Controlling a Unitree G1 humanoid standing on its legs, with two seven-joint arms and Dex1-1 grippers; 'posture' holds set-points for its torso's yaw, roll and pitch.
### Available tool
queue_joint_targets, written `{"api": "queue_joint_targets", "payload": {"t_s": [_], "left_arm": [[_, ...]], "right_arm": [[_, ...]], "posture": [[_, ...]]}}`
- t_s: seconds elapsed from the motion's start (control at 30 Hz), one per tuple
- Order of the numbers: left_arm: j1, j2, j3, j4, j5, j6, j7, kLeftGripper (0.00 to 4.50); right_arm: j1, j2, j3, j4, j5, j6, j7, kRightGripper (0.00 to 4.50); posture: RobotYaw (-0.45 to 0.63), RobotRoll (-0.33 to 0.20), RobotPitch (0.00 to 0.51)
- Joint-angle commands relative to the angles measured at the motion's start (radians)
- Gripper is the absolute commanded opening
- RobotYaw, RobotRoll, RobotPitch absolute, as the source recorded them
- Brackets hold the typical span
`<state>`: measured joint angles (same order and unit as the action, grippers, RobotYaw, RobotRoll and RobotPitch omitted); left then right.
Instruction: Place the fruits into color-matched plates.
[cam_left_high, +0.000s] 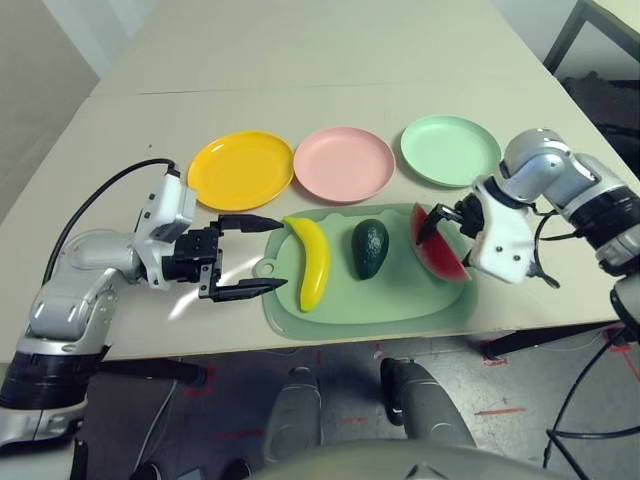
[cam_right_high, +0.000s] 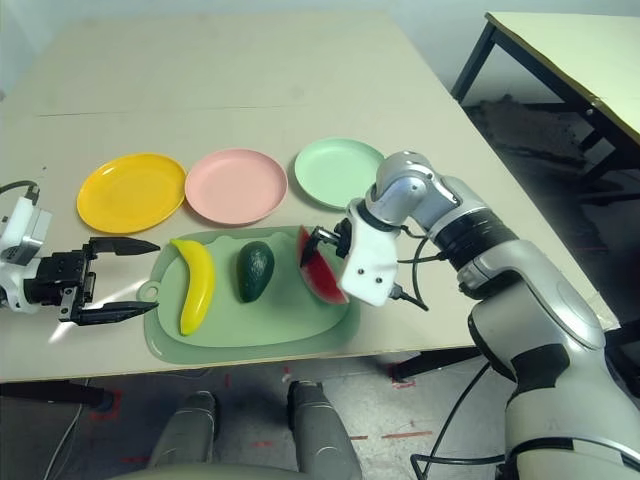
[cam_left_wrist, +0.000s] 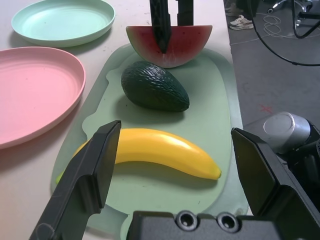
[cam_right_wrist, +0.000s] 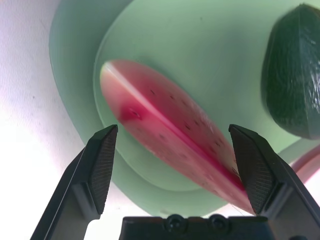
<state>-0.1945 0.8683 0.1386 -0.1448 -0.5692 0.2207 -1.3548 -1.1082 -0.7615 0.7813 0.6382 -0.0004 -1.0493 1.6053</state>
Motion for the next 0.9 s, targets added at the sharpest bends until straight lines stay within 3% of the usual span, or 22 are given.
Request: {"api": "queue_joint_targets", "payload": {"t_s": [0.03, 0.3, 0.4, 0.6, 0.67, 0.9], "left_arm": [[0.0, 0.004, -0.01, 0.004, 0.016, -0.012, -0.008, 4.5], [0.011, -0.004, -0.005, -0.001, 0.021, -0.016, 0.001, 4.5], [0.007, -0.006, -0.005, 0.003, 0.023, -0.019, 0.005, 4.5], [0.002, -0.009, -0.005, 0.012, 0.025, -0.027, 0.006, 4.5], [-0.005, -0.01, -0.003, 0.023, 0.028, -0.033, 0.008, 4.5], [-0.015, -0.007, -0.003, 0.046, 0.031, -0.046, 0.003, 4.5]], "right_arm": [[0.02, 0.007, -0.021, -0.024, -0.018, 0.013, 0.007, 4.47], [0.033, 0.011, -0.037, -0.06, -0.026, 0.047, 0.009, 4.47], [0.03, 0.007, -0.032, -0.062, -0.025, 0.061, 0.009, 3.93], [0.042, -0.007, -0.024, -0.101, -0.01, 0.095, 0.009, 1.73], [0.049, -0.014, -0.025, -0.112, -0.007, 0.103, 0.009, 1.29], [0.077, -0.054, -0.029, -0.162, 0.004, 0.136, 0.009, 1.2]], "posture": [[0.0, 0.0, 0.164], [0.01, 0.0, 0.162], [0.01, 0.0, 0.163], [0.01, 0.0, 0.16], [0.01, 0.0, 0.16], [0.0, 0.0, 0.155]]}}
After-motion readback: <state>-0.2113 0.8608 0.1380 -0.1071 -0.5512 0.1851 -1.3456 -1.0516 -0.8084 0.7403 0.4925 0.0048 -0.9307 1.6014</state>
